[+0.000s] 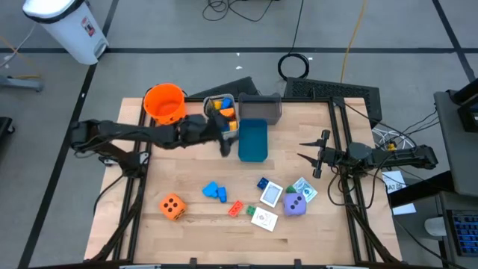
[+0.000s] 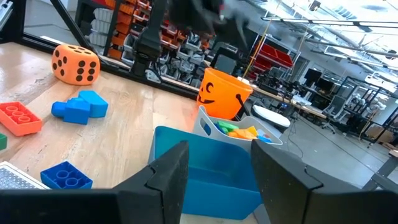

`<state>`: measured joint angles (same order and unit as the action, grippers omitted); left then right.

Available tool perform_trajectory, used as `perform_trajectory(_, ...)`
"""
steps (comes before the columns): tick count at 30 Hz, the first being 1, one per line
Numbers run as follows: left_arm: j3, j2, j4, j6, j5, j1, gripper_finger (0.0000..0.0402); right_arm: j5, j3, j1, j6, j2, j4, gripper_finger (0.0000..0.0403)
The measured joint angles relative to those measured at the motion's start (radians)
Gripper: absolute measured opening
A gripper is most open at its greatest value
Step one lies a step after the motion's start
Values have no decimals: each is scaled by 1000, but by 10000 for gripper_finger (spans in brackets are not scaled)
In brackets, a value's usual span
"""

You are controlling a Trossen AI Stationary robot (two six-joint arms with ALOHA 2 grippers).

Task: Pick & Place Toys
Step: Put the small blue gamepiece into the white bin

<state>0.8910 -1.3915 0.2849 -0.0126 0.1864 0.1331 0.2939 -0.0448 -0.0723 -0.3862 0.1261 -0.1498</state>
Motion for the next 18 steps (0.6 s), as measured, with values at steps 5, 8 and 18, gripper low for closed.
perform_trajectory(5,116,7,-36,-73,-1,-148,336,15,0,0,1,0,-3,169)
perform_trajectory(8,149,-2,-94,-149,6,-209,333,21,0,0,5,0,-3,169)
perform_trajectory(18,106,162,-479,13,205,-266,303,-12,0,-1,214,0,-80,169)
